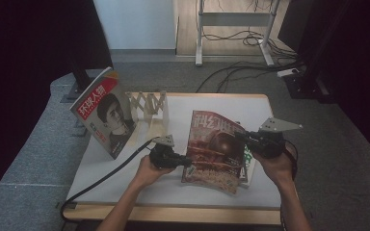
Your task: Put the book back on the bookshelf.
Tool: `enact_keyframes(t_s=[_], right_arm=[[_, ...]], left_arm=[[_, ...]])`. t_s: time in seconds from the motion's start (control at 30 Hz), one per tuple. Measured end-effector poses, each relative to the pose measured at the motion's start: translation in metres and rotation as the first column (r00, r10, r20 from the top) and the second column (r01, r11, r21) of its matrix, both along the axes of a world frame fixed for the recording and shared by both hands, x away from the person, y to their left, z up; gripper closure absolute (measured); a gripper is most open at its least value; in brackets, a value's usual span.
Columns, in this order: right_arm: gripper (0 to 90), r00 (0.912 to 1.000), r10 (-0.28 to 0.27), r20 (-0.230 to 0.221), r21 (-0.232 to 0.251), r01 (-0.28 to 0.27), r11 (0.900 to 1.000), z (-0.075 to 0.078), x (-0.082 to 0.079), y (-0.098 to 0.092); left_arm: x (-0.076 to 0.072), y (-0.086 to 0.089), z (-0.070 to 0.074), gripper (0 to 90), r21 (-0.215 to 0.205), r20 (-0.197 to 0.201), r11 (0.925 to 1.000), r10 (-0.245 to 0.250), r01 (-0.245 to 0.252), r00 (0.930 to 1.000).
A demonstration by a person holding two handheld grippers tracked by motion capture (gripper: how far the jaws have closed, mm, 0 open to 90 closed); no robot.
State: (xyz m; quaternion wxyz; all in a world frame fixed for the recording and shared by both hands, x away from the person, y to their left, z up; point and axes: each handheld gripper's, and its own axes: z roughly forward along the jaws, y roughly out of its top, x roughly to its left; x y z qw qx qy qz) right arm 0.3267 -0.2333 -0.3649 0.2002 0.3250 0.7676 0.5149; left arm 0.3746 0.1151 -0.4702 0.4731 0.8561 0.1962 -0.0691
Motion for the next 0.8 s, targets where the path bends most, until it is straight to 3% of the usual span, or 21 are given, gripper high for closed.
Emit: enact_keyframes(t_s=[0.17,0.23,0.4,0.63,0.73,0.8], right_arm=[[81.9,0.9998,0.008,0.020,0.006,-0.008,1.000,0.015,-0.001,0.002],[81.9,0.9994,0.019,0.027,0.019,-0.020,1.000,0.021,-0.001,0.002],[82.0,0.9982,0.014,0.059,-0.009,-0.013,1.000,0.033,0.000,0.011],[81.7,0.9956,-0.011,0.093,-0.021,0.013,1.000,0.036,0.000,0.009],[81.3,0.9963,-0.021,0.084,-0.022,0.023,1.000,0.030,0.002,0.006],[80.8,0.9970,-0.018,0.076,0.009,0.018,1.000,0.028,0.003,0.002]], left_arm=[[-0.002,0.007,0.015,83.5,-0.017,0.033,0.9999,0.002,-0.002,0.9995],[-0.002,0.010,0.020,84.4,-0.018,0.066,0.9997,0.019,-0.018,0.9977],[-0.007,0.008,0.030,84.4,0.017,0.170,0.9977,0.061,-0.065,0.9836],[-0.008,-0.001,0.019,84.1,-0.004,0.271,0.9950,0.097,-0.099,0.9577],[-0.007,-0.002,0.012,84.1,-0.013,0.282,0.9946,0.102,-0.103,0.9539],[-0.008,-0.001,0.012,84.1,-0.019,0.280,0.9952,0.097,-0.096,0.9551]])
